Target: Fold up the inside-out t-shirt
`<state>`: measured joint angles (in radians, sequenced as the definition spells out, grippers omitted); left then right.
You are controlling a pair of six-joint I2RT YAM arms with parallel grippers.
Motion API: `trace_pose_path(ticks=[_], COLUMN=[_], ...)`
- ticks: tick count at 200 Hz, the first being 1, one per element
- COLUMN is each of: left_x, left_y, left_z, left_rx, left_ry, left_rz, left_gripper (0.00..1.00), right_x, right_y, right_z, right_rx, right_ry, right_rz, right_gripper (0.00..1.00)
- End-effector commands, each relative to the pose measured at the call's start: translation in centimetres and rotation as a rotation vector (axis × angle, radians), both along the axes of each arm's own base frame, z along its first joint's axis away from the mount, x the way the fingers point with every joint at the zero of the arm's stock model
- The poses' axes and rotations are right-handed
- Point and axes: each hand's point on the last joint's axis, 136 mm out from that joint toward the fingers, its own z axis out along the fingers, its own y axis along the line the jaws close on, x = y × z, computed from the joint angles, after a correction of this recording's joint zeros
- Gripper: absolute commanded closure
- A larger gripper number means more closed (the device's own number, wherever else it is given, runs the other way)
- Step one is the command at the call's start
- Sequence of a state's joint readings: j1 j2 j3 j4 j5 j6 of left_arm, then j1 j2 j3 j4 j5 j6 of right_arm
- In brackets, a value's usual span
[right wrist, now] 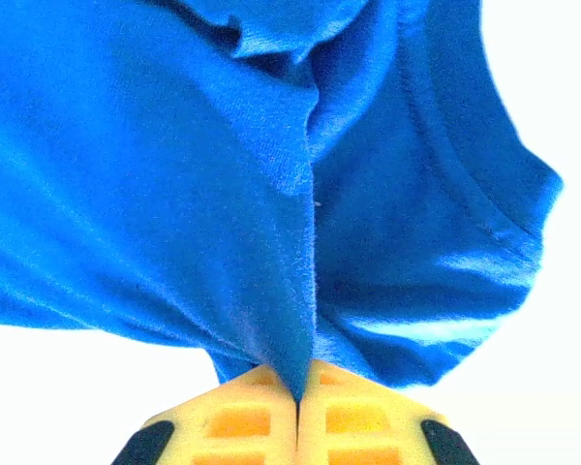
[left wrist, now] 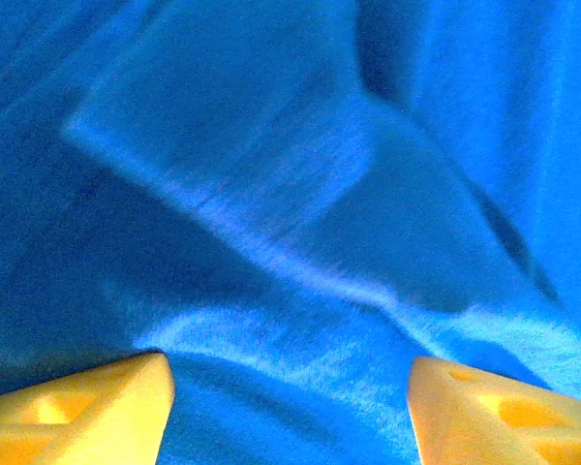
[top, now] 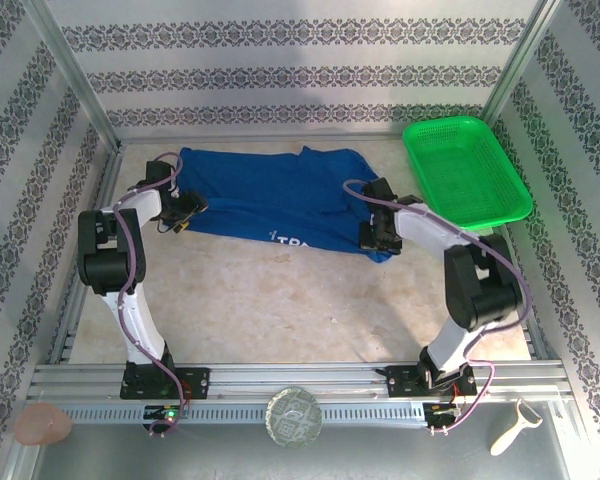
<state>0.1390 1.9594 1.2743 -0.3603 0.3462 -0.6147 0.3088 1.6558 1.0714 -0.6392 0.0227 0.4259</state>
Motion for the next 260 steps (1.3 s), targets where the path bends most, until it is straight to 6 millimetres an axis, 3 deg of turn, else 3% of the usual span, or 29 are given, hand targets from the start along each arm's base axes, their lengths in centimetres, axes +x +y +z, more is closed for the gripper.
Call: trace_pose_path(ticks=[1,32,75,101,130,154,191,236,260], left_x=[-4.7,-9.4,-16.8,-19.1,-18.5,-16.8,-14.8,-14.9,-14.2], left_y=[0.8,0.2,-1.4,-1.8,-0.2,0.0,-0.2,1.2,1.3], left_z=[-1.9,-1.8,-1.9,0.4,5.6,7.7,5.9,3.4,2.2], left_rx=[0.026,0.024,-0.028,-0.028,0.094,0.106,0.078,0.152,0.141], left_ry=[0.125,0.142,0.127,0.050,-0.060,-0.073,-0.013,0.061,0.074], left_rz=[0.049,0.066,0.126,0.138,0.109,0.071,0.042,0.046,0.056], left_gripper=[0.34,0.34,0.33,0.32,0.22,0.22,0.22,0.22,0.31], right_x=[-3.5,-7.7,-11.9,-13.3,-13.6,-13.5,-13.4,-13.3,-13.3], right_y=[-0.2,-0.4,-1.1,-2.0,-2.6,-2.5,-2.6,-2.8,-2.9], right_z=[-0.1,-0.5,0.1,1.0,1.3,0.3,-0.8,-0.9,-1.0], right_rx=[0.073,0.141,0.177,0.187,0.180,0.155,0.144,0.132,0.124], right_ry=[0.051,0.073,0.064,0.013,-0.022,0.005,0.016,0.006,0.007], right_rz=[-0.076,-0.162,-0.240,-0.287,-0.299,-0.281,-0.284,-0.280,-0.275], right_gripper=[1.00,1.00,1.00,1.00,1.00,1.00,0.99,0.99,1.00])
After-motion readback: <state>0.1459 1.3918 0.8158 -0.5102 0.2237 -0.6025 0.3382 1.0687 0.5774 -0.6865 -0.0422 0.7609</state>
